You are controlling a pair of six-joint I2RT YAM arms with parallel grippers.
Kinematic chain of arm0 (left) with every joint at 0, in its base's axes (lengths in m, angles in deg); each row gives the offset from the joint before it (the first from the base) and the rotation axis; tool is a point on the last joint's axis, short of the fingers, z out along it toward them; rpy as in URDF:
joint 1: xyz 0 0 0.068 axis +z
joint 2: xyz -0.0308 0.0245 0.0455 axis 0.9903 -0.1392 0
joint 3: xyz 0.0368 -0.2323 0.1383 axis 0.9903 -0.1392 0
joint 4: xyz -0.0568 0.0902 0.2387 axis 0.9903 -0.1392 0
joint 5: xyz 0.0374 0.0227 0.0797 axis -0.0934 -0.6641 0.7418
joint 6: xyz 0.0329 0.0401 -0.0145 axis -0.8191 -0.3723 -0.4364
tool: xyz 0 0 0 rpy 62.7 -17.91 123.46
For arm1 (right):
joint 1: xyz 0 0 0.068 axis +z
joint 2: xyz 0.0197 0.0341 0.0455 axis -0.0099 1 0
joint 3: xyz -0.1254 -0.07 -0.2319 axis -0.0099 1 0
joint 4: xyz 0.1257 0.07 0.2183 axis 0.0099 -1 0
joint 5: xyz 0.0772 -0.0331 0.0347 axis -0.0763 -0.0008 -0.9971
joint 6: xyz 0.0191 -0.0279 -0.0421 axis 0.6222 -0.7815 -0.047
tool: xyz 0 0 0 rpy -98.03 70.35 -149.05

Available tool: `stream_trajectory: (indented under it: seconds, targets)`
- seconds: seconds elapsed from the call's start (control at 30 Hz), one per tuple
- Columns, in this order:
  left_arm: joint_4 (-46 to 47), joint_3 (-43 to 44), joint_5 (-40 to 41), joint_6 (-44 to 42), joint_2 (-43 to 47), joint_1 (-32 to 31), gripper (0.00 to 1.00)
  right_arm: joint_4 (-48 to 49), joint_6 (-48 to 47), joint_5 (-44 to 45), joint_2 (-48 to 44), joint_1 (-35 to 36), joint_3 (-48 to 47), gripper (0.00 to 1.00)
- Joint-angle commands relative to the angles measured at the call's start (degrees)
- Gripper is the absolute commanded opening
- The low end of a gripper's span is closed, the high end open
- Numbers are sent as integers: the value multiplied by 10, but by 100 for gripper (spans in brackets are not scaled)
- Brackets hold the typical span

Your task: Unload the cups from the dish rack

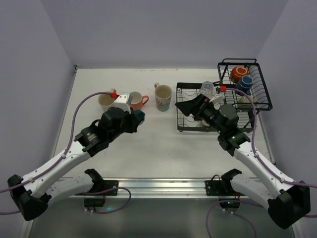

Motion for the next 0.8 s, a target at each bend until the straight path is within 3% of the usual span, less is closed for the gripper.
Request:
stream_trajectory:
  seconds: [0.0,0.2,0.37,0.6,0.77]
  targets:
    - [-147,87,69,-53,-63,13,0,-60,-65,29,-19,-2,-42,99]
    - [-179,107,-41,-111,-153,150,0,-101,-109,21,-20,-2,-51,99]
    - [-217,115,-77,-152,-212,238,0,-129,-137,-8,-2,-1,-66,99]
    - [-248,117,-92,-174,-277,268,0,-170,-165,-7,6,1,-74,99]
    - [-260,138,-45,-185,-320,285,0,-180,-176,-21,28,2,-80,99]
